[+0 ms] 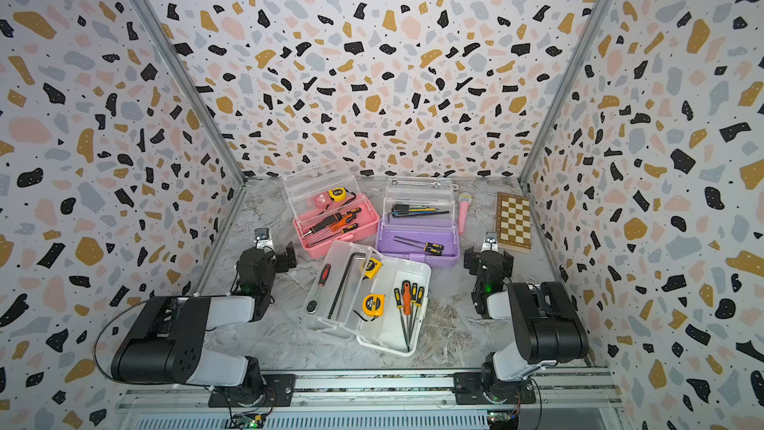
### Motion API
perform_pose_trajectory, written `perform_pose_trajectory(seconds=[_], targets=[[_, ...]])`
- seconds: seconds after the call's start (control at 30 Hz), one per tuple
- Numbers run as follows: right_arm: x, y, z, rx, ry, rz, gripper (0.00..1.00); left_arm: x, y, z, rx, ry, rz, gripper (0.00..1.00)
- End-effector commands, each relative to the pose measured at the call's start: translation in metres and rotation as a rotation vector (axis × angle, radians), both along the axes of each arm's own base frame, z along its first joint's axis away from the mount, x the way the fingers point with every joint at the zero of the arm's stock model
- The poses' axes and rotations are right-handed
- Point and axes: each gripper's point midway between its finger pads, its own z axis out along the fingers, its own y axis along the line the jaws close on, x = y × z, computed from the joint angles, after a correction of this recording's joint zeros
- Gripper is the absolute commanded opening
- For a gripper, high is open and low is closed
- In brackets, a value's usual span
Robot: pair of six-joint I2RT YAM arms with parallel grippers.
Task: Close toolboxes
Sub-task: Adjust the toolbox at the center of the board.
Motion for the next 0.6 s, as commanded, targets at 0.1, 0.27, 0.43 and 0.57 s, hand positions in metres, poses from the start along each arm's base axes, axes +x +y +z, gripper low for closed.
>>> perform_pose_trajectory(seconds=[0.1,0.27,0.43,0.57], targets=[[0.0052,-0.0008,0.0093,0.007,-0.029,-0.005,1.0,-0.0002,0.0002,0.0009,0.01,-0.006,-0.007,0.99],[0.0058,-0.0036,0.0091,0.012,-0.028,-0.021,1.0,0.0003,-0.0005,0.0014,0.009,-0.007,-0.011,0.99],[0.0062,-0.0043,0.0072,0.027,-0.018,-0.013,1.0,0.0002,-0.0006,0.0008,0.008,-0.005,-0.011,0.99],[0.0062,-0.0052,0.0075,0.027,-0.02,-0.016,1.0,0.0006,0.0,0.0007,0.009,-0.004,-0.01,0.99]])
